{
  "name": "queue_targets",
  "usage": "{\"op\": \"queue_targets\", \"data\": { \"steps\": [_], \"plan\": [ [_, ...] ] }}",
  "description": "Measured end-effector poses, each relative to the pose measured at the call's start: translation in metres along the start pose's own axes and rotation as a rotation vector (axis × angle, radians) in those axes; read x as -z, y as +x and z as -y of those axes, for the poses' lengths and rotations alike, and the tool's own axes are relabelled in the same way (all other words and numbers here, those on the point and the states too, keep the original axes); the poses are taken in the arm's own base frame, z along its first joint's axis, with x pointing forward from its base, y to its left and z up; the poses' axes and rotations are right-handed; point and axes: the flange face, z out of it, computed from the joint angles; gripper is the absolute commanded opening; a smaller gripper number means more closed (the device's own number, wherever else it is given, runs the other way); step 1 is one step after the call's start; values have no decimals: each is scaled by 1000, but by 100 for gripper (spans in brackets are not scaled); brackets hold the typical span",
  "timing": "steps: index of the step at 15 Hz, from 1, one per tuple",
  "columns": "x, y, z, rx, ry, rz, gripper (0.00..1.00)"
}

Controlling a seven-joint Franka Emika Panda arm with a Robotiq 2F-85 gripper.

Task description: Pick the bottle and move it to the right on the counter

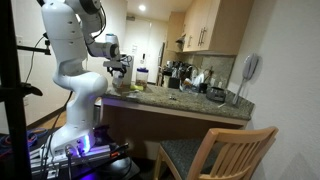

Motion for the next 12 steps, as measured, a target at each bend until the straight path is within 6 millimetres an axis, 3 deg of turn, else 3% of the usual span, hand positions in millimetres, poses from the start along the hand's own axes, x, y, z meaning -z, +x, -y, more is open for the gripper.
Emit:
{"op": "queue_targets", "data": {
  "steps": [3, 7, 12],
  "plan": [
    [-7, 11, -4, -14, -3, 4, 100],
    [-9, 12, -5, -21, -2, 7, 100],
    [-16, 14, -28, -78, -72, -33, 100]
  ]
}}
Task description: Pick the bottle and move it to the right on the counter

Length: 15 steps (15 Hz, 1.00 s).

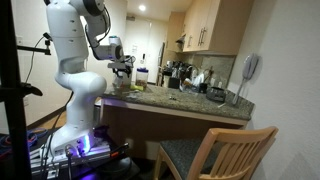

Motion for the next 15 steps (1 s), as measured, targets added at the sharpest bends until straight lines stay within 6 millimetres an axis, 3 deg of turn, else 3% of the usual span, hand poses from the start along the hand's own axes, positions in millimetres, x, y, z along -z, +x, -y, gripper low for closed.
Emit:
{"op": "queue_targets", "data": {
  "steps": [15],
  "plan": [
    [-2, 1, -4, -20, -5, 31, 100]
  ]
}}
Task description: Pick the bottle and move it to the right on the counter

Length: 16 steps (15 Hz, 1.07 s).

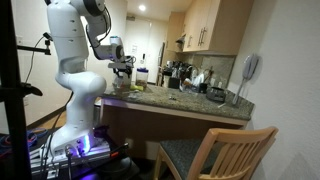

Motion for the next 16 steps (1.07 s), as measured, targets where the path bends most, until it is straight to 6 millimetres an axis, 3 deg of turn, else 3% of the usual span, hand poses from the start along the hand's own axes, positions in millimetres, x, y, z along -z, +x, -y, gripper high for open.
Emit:
{"op": "queue_targets", "data": {
  "steps": [1, 2, 3, 5, 11, 14, 16],
  "plan": [
    [0, 0, 0, 0, 0, 2, 100],
    [0, 0, 1, 0, 0, 4, 92],
    [0, 0, 1, 1, 0, 4, 74],
    [1, 1, 1, 1, 1, 1, 68],
    [3, 3, 6, 5, 7, -3, 21],
    [6, 5, 8, -2, 14, 3, 12],
    [6, 6, 8, -3, 13, 9, 12]
  ]
}}
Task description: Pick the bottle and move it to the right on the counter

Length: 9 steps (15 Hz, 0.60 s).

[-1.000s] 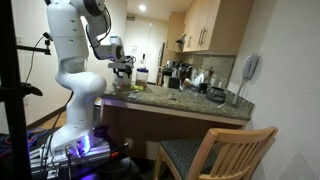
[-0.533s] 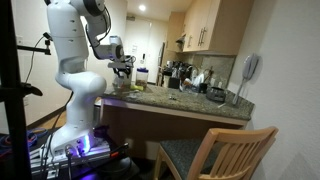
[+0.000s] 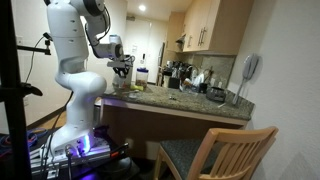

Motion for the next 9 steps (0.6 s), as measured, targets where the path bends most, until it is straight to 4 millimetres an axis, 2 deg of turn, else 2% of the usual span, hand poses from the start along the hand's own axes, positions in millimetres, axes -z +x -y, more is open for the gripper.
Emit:
{"op": "queue_targets", "data": {
  "steps": [4, 9],
  "plan": [
    [-1, 0, 0, -7, -5, -33, 12],
    [3, 0, -4, -4, -29, -224, 12]
  ]
}}
